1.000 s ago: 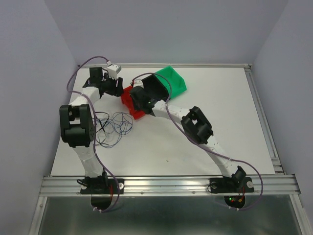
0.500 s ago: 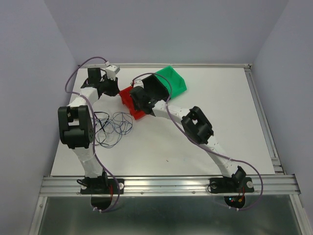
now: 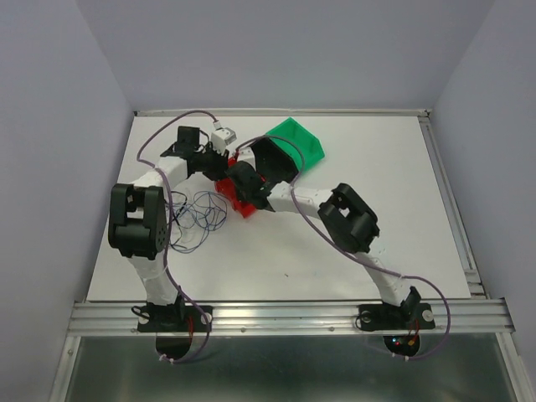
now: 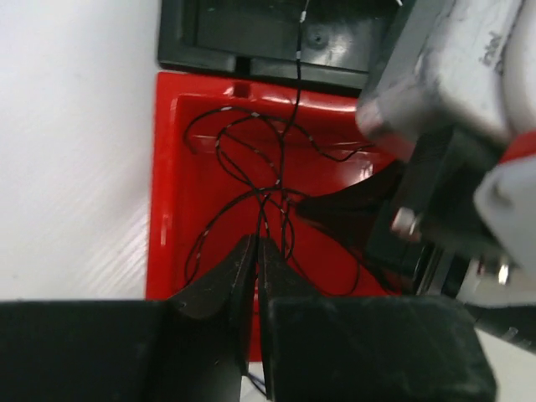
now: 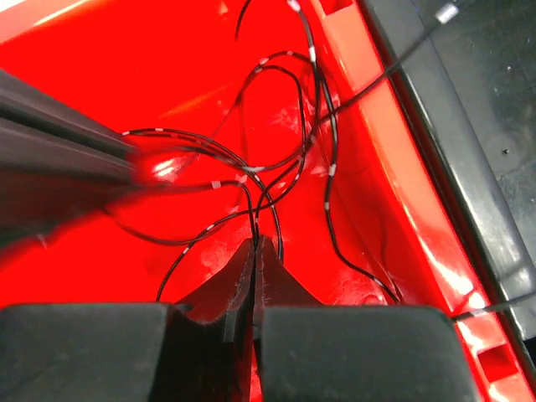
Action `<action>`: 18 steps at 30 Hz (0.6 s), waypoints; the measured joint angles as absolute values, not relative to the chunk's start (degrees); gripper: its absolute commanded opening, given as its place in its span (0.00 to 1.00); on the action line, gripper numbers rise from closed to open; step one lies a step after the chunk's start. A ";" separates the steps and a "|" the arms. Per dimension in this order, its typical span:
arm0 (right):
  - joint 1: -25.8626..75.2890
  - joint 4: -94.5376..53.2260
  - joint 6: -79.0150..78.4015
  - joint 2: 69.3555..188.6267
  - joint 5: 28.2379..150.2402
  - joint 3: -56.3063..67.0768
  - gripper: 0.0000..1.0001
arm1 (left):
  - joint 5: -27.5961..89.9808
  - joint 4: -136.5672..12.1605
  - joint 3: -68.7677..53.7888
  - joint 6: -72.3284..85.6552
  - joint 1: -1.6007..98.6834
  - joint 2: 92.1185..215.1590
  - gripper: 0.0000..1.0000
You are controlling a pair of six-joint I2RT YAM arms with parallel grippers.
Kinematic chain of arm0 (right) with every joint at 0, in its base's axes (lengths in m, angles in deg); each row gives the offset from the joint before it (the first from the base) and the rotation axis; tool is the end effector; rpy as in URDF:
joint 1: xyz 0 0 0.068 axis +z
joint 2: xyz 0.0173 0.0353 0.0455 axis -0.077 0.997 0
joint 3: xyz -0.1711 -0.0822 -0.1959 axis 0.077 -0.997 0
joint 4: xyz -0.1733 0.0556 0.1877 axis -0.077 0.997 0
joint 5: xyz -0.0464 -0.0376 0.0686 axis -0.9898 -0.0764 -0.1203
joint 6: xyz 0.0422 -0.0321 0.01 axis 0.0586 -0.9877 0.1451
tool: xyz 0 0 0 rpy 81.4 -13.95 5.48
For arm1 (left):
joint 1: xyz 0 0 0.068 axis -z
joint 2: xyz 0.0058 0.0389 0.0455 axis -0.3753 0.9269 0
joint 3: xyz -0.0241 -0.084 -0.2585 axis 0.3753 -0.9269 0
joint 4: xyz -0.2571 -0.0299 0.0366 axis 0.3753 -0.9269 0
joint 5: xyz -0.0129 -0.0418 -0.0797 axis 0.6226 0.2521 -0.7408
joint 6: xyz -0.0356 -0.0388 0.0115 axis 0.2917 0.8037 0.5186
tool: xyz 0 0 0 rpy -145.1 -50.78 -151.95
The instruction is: Untangle the cables
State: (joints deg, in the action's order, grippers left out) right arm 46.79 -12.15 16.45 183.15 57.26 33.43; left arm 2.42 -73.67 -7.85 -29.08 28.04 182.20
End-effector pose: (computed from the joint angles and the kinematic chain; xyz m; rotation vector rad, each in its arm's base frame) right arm 0.3425 0.4025 0.1529 -0.3148 2.1941 0.2373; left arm 0.3953 -0.0631 0.2222 0.8753 1.9983 -0.5602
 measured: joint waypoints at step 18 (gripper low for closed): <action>47.42 -23.80 16.84 161.47 56.69 12.05 0.54 | 9.50 -68.43 -13.68 -27.53 30.45 178.63 0.15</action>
State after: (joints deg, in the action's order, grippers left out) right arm 47.42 -23.80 16.84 161.47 56.69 12.05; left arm 9.50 -68.43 -13.68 -27.53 30.45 178.63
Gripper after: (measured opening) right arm 0.474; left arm 0.156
